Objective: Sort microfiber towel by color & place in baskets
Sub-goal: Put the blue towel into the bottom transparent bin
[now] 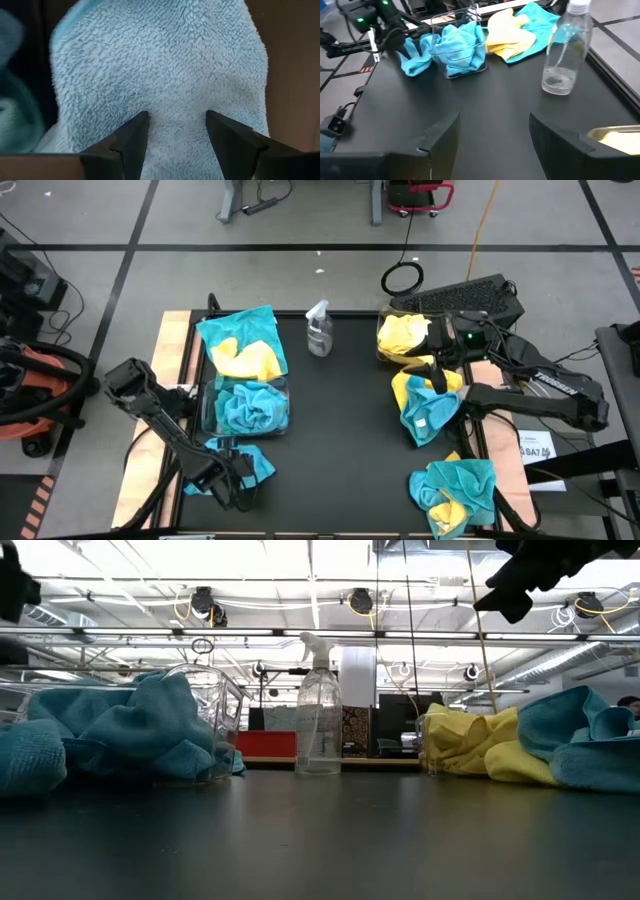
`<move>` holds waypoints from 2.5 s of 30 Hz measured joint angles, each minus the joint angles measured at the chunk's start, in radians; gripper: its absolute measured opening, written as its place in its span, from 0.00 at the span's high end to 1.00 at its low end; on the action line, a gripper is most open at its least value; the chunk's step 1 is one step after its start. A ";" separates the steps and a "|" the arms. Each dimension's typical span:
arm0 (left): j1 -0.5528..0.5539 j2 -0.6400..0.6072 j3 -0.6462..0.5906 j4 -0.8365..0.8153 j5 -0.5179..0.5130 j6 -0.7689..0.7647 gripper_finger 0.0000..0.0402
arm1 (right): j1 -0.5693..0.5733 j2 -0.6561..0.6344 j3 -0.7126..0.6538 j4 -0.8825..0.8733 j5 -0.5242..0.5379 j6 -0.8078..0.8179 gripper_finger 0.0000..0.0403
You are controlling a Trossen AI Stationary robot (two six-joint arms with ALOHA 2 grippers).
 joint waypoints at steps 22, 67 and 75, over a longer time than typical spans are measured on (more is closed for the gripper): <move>0.005 0.000 0.086 0.027 0.052 0.113 0.99 | 0.050 0.000 0.000 0.016 0.009 0.026 0.43; -0.015 0.000 0.752 -0.664 -0.671 0.401 1.00 | 0.302 0.006 0.000 0.109 0.004 0.079 0.43; 0.014 0.000 0.752 -0.659 -0.825 0.484 1.00 | 0.384 0.073 0.000 0.219 0.004 0.079 0.43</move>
